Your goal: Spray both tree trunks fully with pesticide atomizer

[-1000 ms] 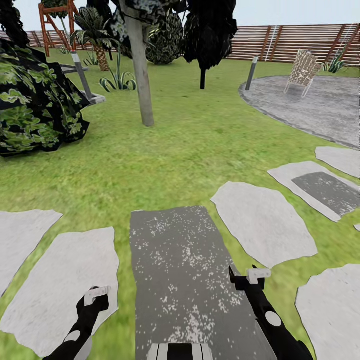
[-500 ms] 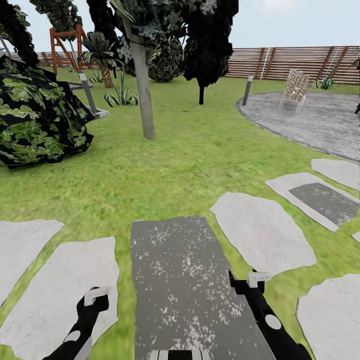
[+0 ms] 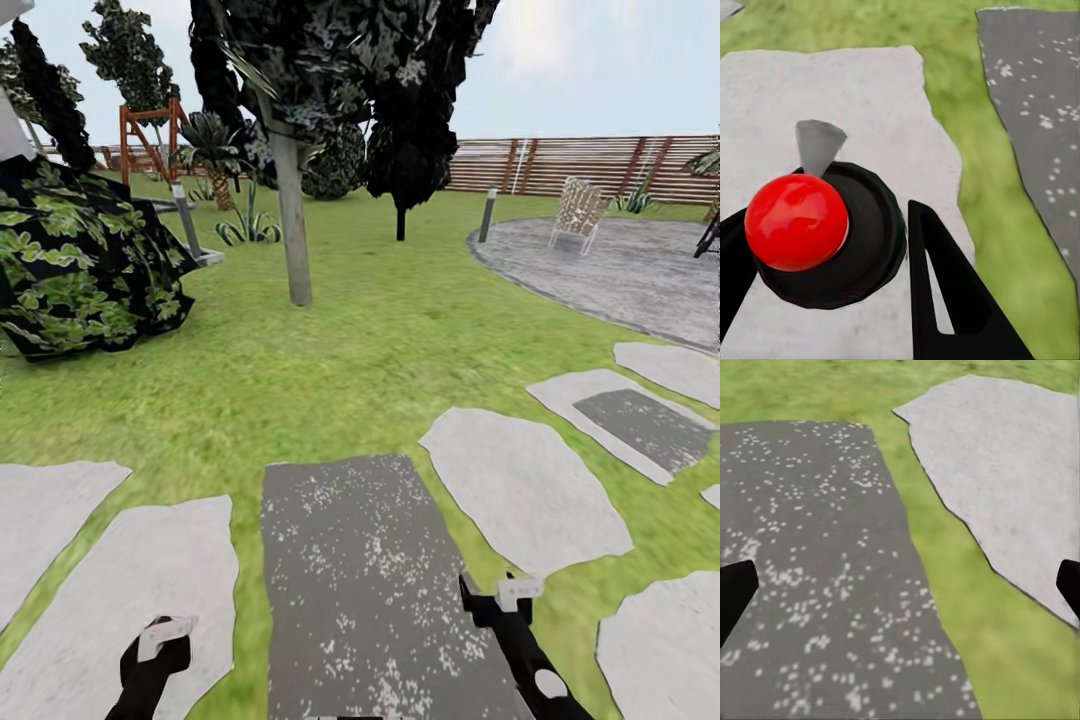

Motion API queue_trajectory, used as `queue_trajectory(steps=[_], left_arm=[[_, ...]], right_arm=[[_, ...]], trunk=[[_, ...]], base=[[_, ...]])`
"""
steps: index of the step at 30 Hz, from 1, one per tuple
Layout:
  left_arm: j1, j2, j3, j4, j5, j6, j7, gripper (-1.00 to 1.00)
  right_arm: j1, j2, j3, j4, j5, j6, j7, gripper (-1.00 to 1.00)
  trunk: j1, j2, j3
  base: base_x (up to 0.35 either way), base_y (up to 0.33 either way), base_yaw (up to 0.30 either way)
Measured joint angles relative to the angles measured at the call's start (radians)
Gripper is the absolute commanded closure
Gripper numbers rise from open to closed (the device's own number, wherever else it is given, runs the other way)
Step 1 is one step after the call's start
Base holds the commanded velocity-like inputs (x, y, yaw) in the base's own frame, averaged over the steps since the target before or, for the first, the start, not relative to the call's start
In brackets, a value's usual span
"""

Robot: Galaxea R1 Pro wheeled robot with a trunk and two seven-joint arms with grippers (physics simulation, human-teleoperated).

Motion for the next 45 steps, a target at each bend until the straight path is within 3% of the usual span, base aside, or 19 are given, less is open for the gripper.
queue_trajectory(steps=[6,26,34,45], left_arm=[[0.03,0.002,-0.001,0.006,0.0,-0.025,0.0,1.0],[0.084,0.004,0.001,-0.002,0.002,-0.028,0.002,1.0],[0.085,-0.003,0.0,0.007,0.001,-0.028,0.001,1.0],[0.085,-0.004,0.002,0.009,0.003,-0.028,0.002,1.0]], right_arm=[[0.0,-0.01,-0.001,-0.05,0.02,-0.025,0.0,-1.0],[0.023,-0.05,-0.005,0.199,0.024,-0.066,-0.007,-1.0],[0.023,-0.046,-0.004,0.28,0.025,-0.235,-0.006,-1.0],[0.024,-0.042,-0.003,0.303,0.025,-0.258,-0.005,-1.0]], trunk=[[-0.013,0.022,0.03],[-0.089,0.162,0.115],[-0.089,0.162,0.115],[-0.089,0.162,0.115]], base=[[0.0,0.0,0.0],[0.0,0.0,0.0],[0.0,0.0,0.0],[0.0,0.0,-0.152]])
